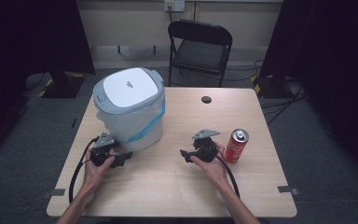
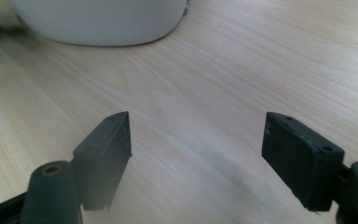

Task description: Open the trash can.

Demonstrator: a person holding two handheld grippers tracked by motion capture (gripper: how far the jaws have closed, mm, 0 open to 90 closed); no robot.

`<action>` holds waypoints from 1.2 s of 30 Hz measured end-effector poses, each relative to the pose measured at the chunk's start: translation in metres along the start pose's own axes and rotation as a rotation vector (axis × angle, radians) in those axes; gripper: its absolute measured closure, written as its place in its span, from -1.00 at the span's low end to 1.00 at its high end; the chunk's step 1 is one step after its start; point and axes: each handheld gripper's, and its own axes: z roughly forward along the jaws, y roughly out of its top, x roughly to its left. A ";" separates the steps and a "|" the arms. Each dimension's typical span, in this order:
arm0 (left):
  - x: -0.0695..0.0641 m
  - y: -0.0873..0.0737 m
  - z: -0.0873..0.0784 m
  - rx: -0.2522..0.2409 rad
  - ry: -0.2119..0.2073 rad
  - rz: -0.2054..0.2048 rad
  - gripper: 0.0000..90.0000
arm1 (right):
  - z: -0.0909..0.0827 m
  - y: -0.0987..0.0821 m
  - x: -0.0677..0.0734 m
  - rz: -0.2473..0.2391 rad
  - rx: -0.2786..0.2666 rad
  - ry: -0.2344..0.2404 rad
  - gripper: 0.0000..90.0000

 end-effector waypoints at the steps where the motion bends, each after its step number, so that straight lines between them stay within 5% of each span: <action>1: -0.004 0.000 0.000 -0.003 -0.016 -0.011 -0.46 | 0.001 0.000 -0.001 0.002 0.000 -0.002 -0.49; 6: -0.023 0.003 0.005 0.002 -0.029 0.003 -0.48 | 0.004 0.000 -0.005 0.018 -0.014 -0.024 -0.47; 10: -0.028 0.004 0.006 -0.016 -0.104 -0.002 -0.47 | 0.008 0.004 -0.007 0.031 -0.017 -0.024 -0.48; 13: -0.028 0.003 0.004 -0.029 -0.072 0.016 -0.38 | 0.011 0.008 -0.005 0.014 -0.004 -0.027 -0.48; 19: -0.005 -0.008 -0.016 -0.037 -0.034 -0.077 -0.39 | 0.020 0.017 -0.003 0.017 -0.014 -0.029 -0.47; 21: 0.005 -0.011 -0.020 -0.018 0.009 -0.070 -0.39 | 0.021 0.018 -0.003 0.017 -0.014 -0.030 -0.47; 30: 0.060 -0.014 -0.016 0.024 0.074 -0.199 -0.55 | 0.035 0.037 -0.004 0.001 -0.007 -0.060 -0.44; 32: 0.068 -0.014 -0.020 -0.012 0.125 -0.228 -0.20 | 0.037 0.041 -0.006 0.005 -0.021 -0.071 -0.43; 36: 0.075 -0.015 -0.014 0.022 0.134 -0.228 -0.25 | 0.041 0.045 -0.010 0.016 -0.023 -0.074 -0.43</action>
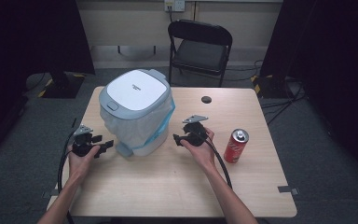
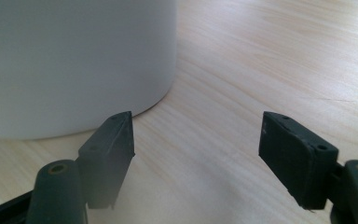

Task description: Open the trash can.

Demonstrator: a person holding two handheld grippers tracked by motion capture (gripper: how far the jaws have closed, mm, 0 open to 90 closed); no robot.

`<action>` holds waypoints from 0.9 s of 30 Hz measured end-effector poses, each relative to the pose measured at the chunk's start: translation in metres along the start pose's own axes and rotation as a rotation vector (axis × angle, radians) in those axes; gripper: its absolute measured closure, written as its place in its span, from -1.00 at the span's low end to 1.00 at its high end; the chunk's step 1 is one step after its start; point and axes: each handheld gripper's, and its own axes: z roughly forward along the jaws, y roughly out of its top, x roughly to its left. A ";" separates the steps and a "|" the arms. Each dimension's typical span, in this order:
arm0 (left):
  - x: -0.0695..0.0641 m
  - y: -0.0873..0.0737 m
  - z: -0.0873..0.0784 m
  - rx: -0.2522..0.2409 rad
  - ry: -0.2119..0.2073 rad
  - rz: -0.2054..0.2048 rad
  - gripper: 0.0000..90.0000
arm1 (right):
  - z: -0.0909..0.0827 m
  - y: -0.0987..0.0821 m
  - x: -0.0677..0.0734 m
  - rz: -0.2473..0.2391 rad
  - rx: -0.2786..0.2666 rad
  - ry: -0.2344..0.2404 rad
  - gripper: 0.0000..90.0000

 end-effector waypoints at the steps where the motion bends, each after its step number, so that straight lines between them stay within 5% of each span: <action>1: -0.002 -0.001 0.005 0.012 -0.006 0.007 -0.25 | 0.002 0.002 -0.001 0.012 -0.004 0.004 -0.43; 3: -0.007 -0.001 0.010 0.028 0.002 0.032 -0.15 | 0.002 0.002 -0.001 0.012 -0.008 0.007 -0.44; 6: -0.014 0.000 0.013 0.034 -0.025 0.012 0.21 | 0.001 0.005 0.001 0.012 -0.015 0.015 -0.44; 9: -0.026 -0.004 0.012 0.046 -0.078 0.041 0.11 | 0.000 0.003 0.002 0.011 -0.019 0.019 -0.44; 15: -0.050 -0.011 0.013 0.044 -0.138 0.028 0.11 | 0.000 0.003 -0.004 0.016 -0.018 -0.004 -0.43; 19: -0.062 -0.008 0.011 0.088 -0.207 0.092 0.01 | 0.000 0.004 -0.008 0.021 -0.019 -0.013 -0.30; 22: -0.057 -0.009 0.008 0.114 -0.177 0.106 -0.01 | 0.000 0.003 -0.008 0.028 -0.026 -0.018 -0.30; 27: -0.025 0.005 0.003 0.076 -0.102 -0.022 0.02 | -0.001 0.006 -0.010 0.046 -0.048 -0.040 -0.20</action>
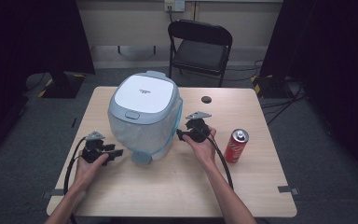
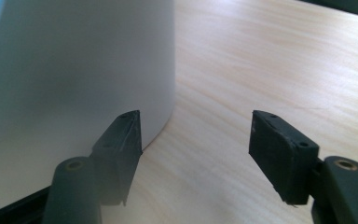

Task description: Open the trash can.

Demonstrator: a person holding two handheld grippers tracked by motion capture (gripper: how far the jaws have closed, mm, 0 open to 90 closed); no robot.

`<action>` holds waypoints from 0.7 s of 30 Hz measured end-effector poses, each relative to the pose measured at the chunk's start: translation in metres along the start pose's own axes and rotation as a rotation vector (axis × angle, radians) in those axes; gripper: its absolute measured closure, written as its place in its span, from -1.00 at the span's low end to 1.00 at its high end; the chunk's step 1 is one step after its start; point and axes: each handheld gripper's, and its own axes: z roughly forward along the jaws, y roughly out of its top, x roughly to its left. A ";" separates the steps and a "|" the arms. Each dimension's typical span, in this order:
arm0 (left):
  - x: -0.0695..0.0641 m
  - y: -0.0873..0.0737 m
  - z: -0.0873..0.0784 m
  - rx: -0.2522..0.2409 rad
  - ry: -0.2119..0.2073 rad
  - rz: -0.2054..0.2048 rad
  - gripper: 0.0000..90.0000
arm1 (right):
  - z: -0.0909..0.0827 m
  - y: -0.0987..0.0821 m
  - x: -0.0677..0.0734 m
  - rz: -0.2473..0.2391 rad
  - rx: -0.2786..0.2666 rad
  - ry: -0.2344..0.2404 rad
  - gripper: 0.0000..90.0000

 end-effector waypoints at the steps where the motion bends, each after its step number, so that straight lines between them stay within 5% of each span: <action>1: 0.002 0.006 0.000 -0.023 0.028 0.007 0.04 | 0.001 0.002 -0.001 0.017 -0.012 -0.003 -0.12; 4: 0.007 0.023 0.005 -0.050 0.061 0.009 0.03 | 0.005 0.009 0.001 0.075 -0.051 0.010 -0.03; 8: 0.016 0.040 0.012 -0.073 0.082 -0.015 0.02 | 0.012 0.016 0.001 0.082 -0.066 -0.023 0.05; 12: 0.025 0.046 0.025 -0.103 0.070 -0.096 -0.01 | 0.023 0.023 0.000 0.067 -0.059 -0.015 0.02; 15: 0.021 0.044 0.033 -0.095 0.058 -0.062 -0.02 | 0.027 0.025 -0.001 0.048 -0.065 -0.013 0.01; 21: 0.007 0.047 0.035 -0.093 0.084 0.021 0.56 | 0.032 0.027 -0.003 0.051 -0.076 0.038 0.21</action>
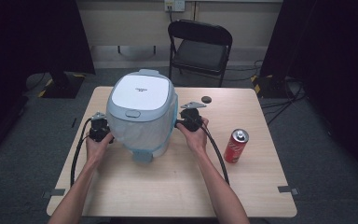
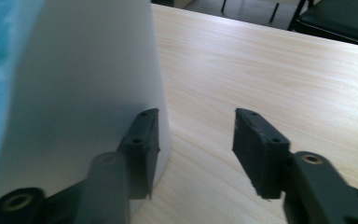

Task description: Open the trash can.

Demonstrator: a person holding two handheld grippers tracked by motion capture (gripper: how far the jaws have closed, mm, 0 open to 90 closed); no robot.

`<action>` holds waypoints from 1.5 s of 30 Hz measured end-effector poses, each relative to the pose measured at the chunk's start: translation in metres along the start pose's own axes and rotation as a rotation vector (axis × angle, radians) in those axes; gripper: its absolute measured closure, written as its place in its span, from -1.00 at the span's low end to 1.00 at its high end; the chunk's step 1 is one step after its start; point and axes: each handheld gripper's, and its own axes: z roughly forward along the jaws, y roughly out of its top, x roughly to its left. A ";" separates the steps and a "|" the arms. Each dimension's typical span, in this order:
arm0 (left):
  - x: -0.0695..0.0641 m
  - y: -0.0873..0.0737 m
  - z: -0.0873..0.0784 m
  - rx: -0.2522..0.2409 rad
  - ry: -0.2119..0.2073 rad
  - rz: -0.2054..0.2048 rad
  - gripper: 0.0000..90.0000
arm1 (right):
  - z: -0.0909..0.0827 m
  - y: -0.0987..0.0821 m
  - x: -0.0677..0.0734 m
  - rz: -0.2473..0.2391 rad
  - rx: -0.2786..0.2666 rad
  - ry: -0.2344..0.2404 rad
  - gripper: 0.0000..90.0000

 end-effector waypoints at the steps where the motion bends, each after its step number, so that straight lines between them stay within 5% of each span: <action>1: -0.002 0.000 0.000 0.003 -0.010 0.008 0.66 | 0.000 0.000 0.001 0.004 -0.003 0.004 0.28; 9: -0.012 0.000 -0.004 0.021 -0.022 0.038 0.77 | -0.011 -0.005 0.003 -0.001 0.009 0.053 0.66; 10: -0.013 0.001 -0.005 0.031 -0.030 0.052 0.77 | -0.011 -0.005 0.003 -0.001 0.009 0.053 0.66; 12: -0.020 0.001 -0.006 -0.003 -0.048 0.015 0.86 | -0.017 -0.007 0.002 -0.008 0.017 0.060 0.66; 19: -0.038 0.001 -0.018 0.014 -0.107 0.070 0.84 | -0.038 -0.019 -0.003 -0.021 0.026 0.081 0.66; 21: -0.044 -0.005 -0.021 0.002 -0.138 0.043 0.81 | -0.044 -0.022 -0.003 -0.025 0.031 0.090 0.66; 23: -0.047 -0.010 -0.026 0.004 -0.142 0.063 0.79 | -0.052 -0.027 -0.003 -0.033 0.034 0.105 0.65; 24: -0.051 -0.013 -0.028 -0.002 -0.152 0.049 0.79 | -0.055 -0.028 -0.002 -0.042 0.040 0.110 0.64; 25: -0.052 -0.016 -0.033 0.018 -0.157 0.092 0.74 | -0.064 -0.031 -0.001 -0.068 0.054 0.118 0.61; 30: -0.064 -0.026 -0.044 0.012 -0.163 0.090 0.66 | -0.075 -0.035 0.003 -0.099 0.074 0.130 0.58; 37: -0.079 -0.037 -0.058 0.020 -0.187 0.112 0.65 | -0.093 -0.044 0.010 -0.112 0.095 0.118 0.41; 40: -0.079 -0.038 -0.058 0.016 -0.175 0.107 0.46 | -0.096 -0.046 0.013 -0.134 0.120 0.069 0.27; 41: -0.076 -0.038 -0.058 0.033 -0.166 0.136 0.46 | -0.096 -0.046 0.013 -0.134 0.120 0.069 0.27; 45: -0.072 -0.038 -0.058 0.020 -0.160 0.100 0.28 | -0.093 -0.048 0.011 -0.106 0.124 0.044 0.05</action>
